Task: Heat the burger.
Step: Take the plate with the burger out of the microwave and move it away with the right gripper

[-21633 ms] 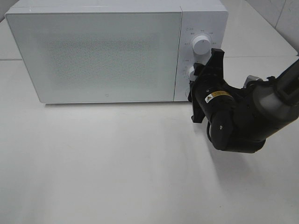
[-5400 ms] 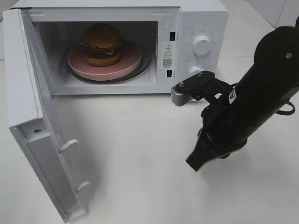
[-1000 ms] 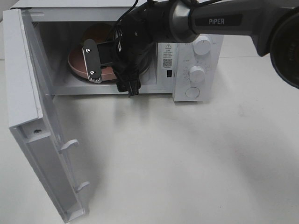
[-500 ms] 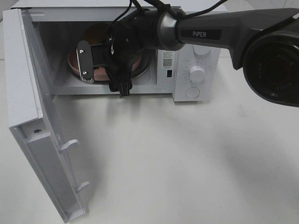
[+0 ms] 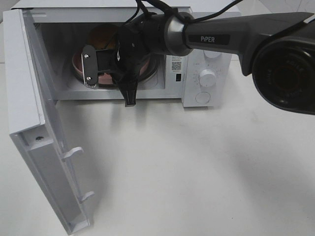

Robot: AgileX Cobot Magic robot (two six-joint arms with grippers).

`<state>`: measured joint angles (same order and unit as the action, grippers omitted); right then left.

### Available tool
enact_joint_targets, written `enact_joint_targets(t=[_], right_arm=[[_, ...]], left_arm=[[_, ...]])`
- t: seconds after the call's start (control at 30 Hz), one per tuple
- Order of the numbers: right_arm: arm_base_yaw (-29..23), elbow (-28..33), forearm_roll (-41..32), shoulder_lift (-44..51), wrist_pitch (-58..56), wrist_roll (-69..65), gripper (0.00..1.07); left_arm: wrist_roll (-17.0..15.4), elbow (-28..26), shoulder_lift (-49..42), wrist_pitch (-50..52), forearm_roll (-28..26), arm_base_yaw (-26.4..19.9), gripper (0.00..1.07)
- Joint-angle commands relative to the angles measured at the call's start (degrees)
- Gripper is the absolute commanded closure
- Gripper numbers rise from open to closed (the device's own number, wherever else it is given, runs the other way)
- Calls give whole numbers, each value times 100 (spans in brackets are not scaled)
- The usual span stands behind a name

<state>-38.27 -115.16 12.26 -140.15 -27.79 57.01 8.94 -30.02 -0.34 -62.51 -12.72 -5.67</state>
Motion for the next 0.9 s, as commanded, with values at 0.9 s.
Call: enact_joint_targets(t=[0.9], right_arm=[[-315, 951, -40, 791, 92, 401, 107]], left_arm=[[-6, 17, -86, 74, -40, 17, 9]])
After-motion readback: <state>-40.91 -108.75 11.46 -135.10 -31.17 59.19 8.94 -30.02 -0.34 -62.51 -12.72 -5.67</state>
